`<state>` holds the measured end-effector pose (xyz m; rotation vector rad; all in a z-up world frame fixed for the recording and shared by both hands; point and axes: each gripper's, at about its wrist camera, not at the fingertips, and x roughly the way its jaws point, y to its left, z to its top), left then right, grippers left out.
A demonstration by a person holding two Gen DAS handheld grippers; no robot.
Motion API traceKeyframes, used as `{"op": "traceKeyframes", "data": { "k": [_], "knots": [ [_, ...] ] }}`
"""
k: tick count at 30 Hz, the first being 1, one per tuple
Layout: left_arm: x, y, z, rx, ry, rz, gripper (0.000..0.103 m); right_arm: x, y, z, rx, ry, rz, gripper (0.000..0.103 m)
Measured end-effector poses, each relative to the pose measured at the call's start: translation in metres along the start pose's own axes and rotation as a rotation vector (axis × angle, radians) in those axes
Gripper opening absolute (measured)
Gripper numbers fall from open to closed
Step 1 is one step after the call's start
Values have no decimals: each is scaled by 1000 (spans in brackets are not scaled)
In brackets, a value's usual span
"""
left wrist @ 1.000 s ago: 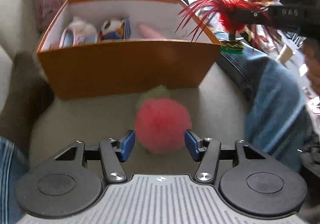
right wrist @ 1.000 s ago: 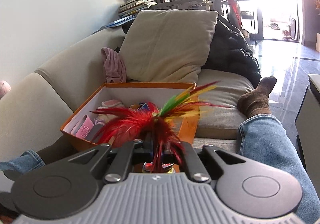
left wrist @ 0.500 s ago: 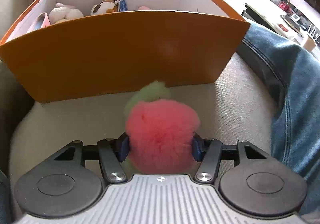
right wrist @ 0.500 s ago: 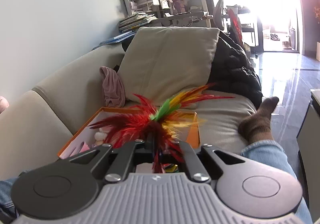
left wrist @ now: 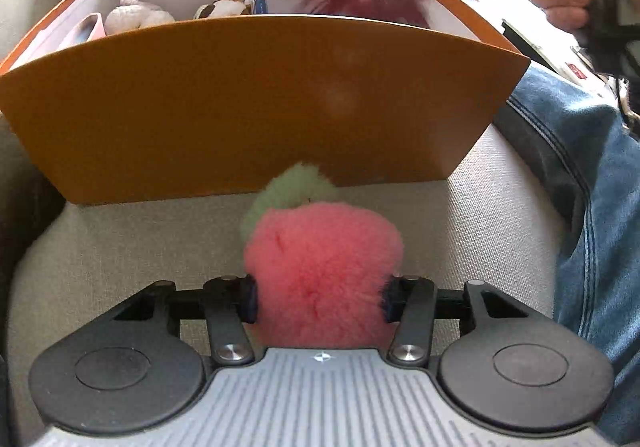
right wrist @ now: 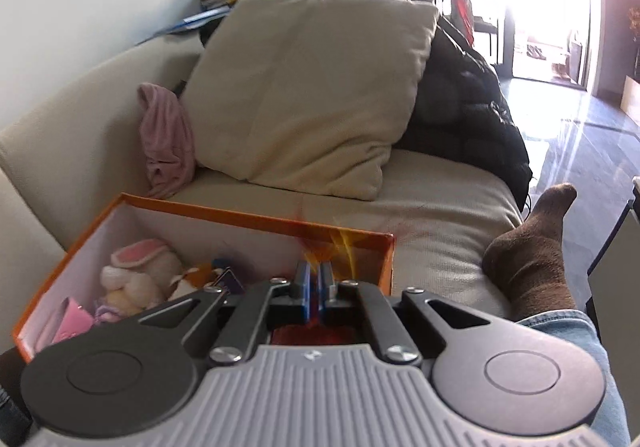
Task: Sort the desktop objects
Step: 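Lower the feather toy into the orange box and open the right gripper, then lower the pink pom-pom ball into the orange box and open the left gripper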
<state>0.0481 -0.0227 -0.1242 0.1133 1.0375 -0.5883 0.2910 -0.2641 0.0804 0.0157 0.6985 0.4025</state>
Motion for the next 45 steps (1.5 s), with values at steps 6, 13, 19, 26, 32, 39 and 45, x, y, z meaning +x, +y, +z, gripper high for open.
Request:
{"op": "traceKeyframes", "data": {
  "k": [6, 13, 19, 26, 32, 39, 45],
  "knots": [
    [-11, 5, -2, -25, -29, -19, 54, -18, -13, -9, 42, -95, 23, 17],
    [-3, 11, 2, -22, -13, 18, 56, -50, -22, -33, 77, -210, 57, 34],
    [-3, 1, -5, 39, -68, 62, 56, -75, -35, -75, 142, -395, 1, 44],
    [-29, -1, -3, 29, -109, 96, 52, -68, -39, -80, 105, -330, 7, 48],
    [-84, -2, 16, -29, -207, 14, 52, -60, -18, -83, 7, -237, -13, 50],
    [-126, -6, 78, -4, -308, -29, 52, -59, -4, -92, -59, -220, 6, 56],
    [-76, -5, 140, 33, -227, -50, 52, -60, 6, -90, -105, -247, 82, 56]
  ]
}}
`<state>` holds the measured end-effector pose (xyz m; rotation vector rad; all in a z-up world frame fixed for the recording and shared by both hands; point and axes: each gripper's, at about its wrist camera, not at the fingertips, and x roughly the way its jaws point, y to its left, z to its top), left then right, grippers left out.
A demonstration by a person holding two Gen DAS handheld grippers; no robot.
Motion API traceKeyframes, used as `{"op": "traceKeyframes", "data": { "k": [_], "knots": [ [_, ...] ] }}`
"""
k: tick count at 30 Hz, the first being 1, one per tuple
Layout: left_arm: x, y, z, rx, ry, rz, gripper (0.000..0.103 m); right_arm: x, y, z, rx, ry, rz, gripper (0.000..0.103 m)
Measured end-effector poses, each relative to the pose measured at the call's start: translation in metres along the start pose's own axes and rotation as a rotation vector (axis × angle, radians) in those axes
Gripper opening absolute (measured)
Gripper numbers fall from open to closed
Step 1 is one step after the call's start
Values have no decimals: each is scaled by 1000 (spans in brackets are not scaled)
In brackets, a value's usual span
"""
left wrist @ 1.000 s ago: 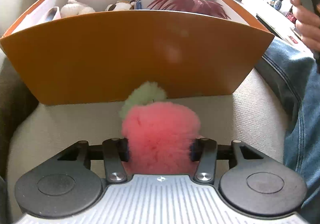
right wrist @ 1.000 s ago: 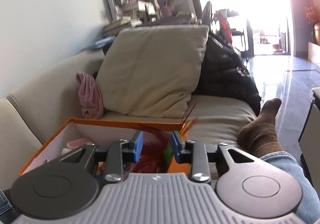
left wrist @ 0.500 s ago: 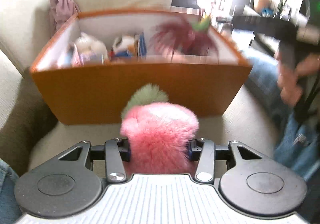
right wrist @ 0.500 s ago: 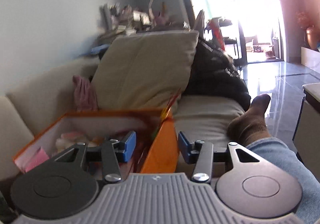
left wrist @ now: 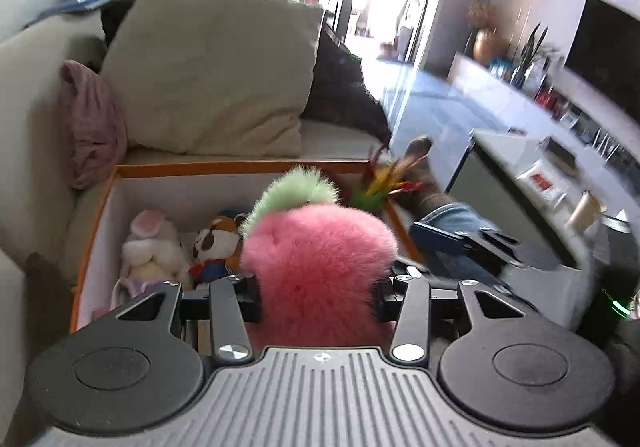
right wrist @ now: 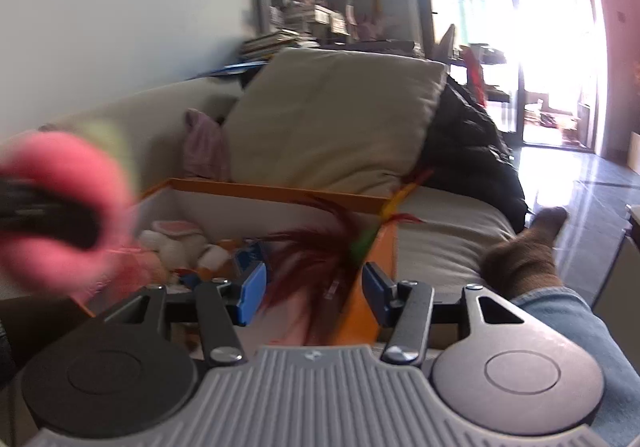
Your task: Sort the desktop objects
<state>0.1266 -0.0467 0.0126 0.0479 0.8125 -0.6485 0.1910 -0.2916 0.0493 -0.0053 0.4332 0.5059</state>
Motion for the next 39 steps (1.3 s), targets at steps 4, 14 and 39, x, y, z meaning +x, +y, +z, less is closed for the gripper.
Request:
{"op": "traceKeyframes", "data": {
  "k": [4, 14, 39],
  "knots": [
    [51, 7, 7, -2, 97, 21, 52, 11, 6, 3, -36, 45, 17, 55],
    [87, 23, -2, -46, 129, 57, 58, 19, 20, -4, -129, 80, 1, 55],
    [-37, 8, -68, 46, -164, 300, 77, -15, 60, 11, 58, 161, -162, 76]
  ]
}}
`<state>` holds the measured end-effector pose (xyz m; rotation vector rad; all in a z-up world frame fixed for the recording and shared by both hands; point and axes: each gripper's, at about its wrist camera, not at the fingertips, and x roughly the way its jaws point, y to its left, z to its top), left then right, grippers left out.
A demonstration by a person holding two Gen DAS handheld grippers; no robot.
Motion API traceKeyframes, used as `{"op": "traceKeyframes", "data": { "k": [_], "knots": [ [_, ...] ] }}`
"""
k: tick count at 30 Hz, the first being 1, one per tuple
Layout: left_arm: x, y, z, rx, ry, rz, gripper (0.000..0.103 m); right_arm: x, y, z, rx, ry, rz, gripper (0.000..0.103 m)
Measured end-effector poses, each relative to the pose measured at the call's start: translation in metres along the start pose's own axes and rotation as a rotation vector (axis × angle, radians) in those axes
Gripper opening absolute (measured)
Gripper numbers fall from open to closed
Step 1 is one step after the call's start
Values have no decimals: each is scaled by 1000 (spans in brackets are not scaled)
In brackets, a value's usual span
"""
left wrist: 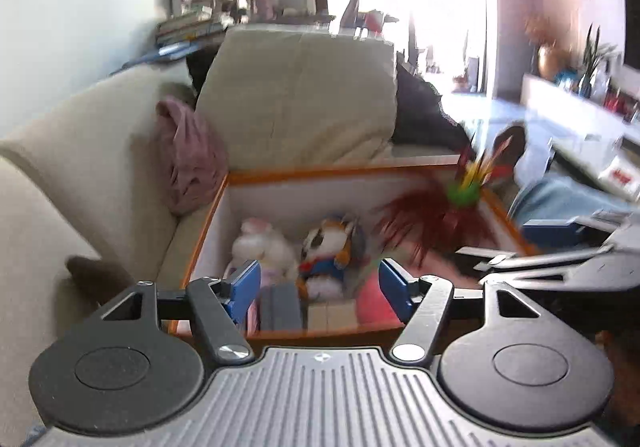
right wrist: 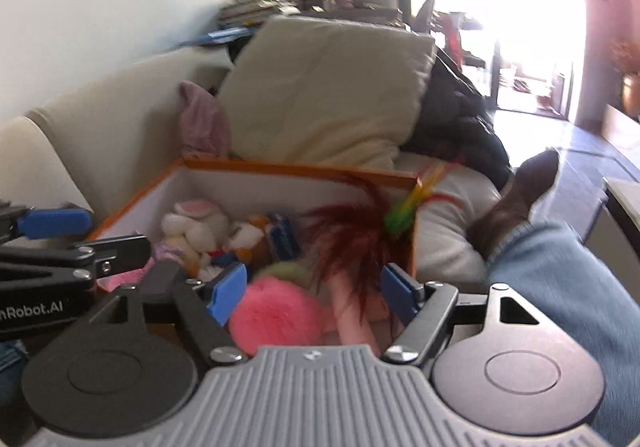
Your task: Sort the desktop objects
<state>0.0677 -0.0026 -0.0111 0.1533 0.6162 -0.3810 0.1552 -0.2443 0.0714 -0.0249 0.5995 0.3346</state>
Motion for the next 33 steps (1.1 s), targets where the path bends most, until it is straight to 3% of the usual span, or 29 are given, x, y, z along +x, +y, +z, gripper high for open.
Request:
{"op": "traceKeyframes", "data": {
  "k": [7, 13, 33],
  "knots": [
    [15, 10, -6, -86, 40, -31, 80, 0, -1, -9, 40, -21, -39, 82],
    [32, 8, -11, -68, 71, 44, 80, 12, 2, -14, 93, 37, 7, 84],
    [40, 8, -17, -68, 67, 55, 83, 14, 7, -21, 27, -3, -17, 86]
  ]
}}
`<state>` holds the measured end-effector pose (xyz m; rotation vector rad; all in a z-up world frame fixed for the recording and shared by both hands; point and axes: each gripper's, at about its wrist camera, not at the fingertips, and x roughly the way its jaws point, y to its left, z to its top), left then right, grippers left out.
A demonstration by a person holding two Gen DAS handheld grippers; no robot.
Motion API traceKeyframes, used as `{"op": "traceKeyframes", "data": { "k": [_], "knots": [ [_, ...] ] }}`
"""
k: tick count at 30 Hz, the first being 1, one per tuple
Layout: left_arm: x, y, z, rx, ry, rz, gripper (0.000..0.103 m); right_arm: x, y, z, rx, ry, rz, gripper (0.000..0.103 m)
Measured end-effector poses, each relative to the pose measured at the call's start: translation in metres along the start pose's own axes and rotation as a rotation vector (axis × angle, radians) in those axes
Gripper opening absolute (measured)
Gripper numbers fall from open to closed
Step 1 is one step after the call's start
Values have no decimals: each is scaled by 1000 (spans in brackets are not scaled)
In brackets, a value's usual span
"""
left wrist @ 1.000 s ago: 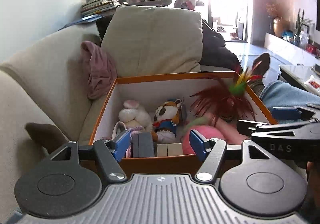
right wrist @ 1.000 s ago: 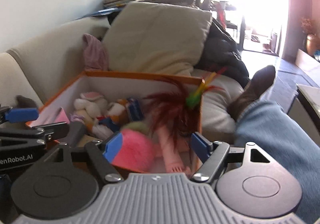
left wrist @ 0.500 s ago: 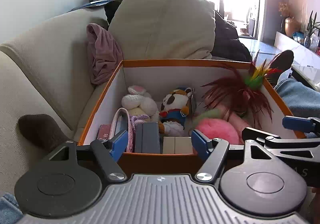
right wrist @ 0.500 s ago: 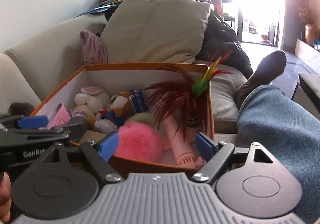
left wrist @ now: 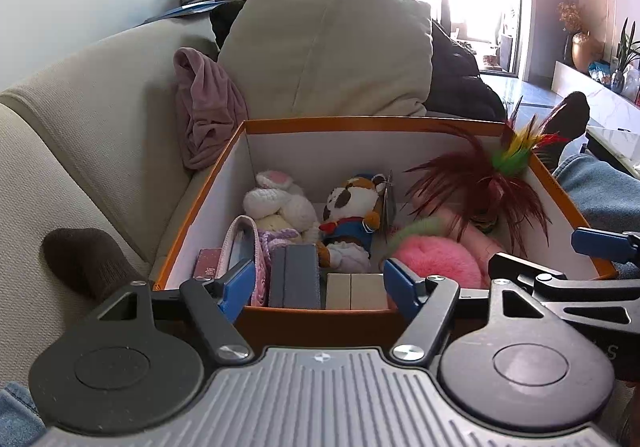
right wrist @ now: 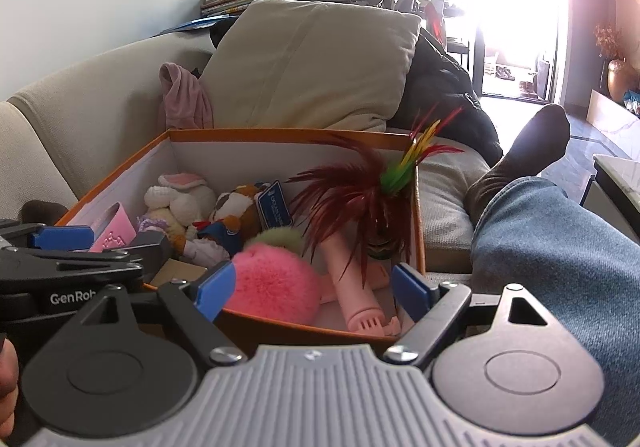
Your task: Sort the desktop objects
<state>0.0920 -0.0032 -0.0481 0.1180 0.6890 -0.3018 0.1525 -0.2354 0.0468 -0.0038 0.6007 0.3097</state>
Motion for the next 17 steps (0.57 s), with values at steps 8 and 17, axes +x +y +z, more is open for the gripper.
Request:
{"op": "traceKeyframes", "data": {
  "k": [8, 17],
  "knots": [
    [1, 0, 0, 0, 1, -1, 83, 0, 0, 0, -3, -5, 1, 86],
    [2, -1, -2, -1, 1, 4, 83, 0, 1, -1, -5, -10, 0, 86]
  ]
}}
